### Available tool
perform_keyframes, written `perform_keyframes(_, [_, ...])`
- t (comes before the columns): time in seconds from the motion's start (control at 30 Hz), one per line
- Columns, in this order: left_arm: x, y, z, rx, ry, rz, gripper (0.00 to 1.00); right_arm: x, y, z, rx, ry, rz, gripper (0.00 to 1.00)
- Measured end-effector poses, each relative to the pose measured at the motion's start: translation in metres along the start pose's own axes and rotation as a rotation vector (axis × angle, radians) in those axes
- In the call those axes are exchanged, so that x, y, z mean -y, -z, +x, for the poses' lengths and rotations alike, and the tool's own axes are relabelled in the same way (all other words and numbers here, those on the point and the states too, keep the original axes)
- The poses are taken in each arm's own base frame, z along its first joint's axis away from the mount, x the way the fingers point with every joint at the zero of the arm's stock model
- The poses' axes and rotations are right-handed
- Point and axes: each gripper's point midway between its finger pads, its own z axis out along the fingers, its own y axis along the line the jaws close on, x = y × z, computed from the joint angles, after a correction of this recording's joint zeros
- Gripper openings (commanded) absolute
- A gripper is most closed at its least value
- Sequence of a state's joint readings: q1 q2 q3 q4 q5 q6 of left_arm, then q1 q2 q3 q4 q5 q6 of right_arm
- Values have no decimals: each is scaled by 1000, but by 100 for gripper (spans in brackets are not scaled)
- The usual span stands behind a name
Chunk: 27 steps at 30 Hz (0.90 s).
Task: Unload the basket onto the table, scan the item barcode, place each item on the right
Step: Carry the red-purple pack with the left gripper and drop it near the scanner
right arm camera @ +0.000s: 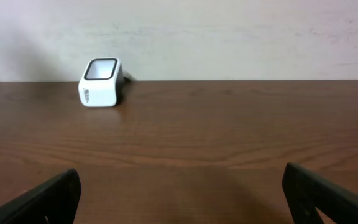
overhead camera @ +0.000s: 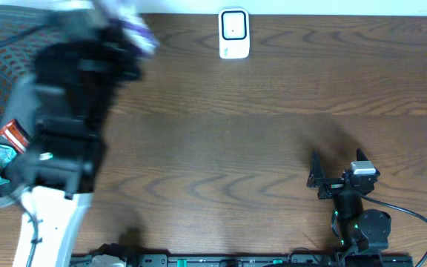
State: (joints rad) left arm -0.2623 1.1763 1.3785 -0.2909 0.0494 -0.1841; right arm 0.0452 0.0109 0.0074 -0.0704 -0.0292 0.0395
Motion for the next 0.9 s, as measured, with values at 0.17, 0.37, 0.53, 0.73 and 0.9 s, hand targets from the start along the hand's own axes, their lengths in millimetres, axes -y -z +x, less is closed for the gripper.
perform_keyframes(0.17, [85,-30,69,-168,-194,174,8,0,0,0,0,0,0,99])
perform_keyframes(0.37, [123,-72,167,-386,-326,221,8,0,0,0,0,0,0,99])
perform_keyframes(0.53, [131,-95,234,-529,-364,218,16,0,0,0,0,0,0,99])
perform_keyframes(0.73, [120,-107,304,-710,-345,185,53,0,0,0,0,0,0,99])
perform_keyframes(0.9, [122,-107,318,-747,-329,198,62,0,0,0,0,0,0,99])
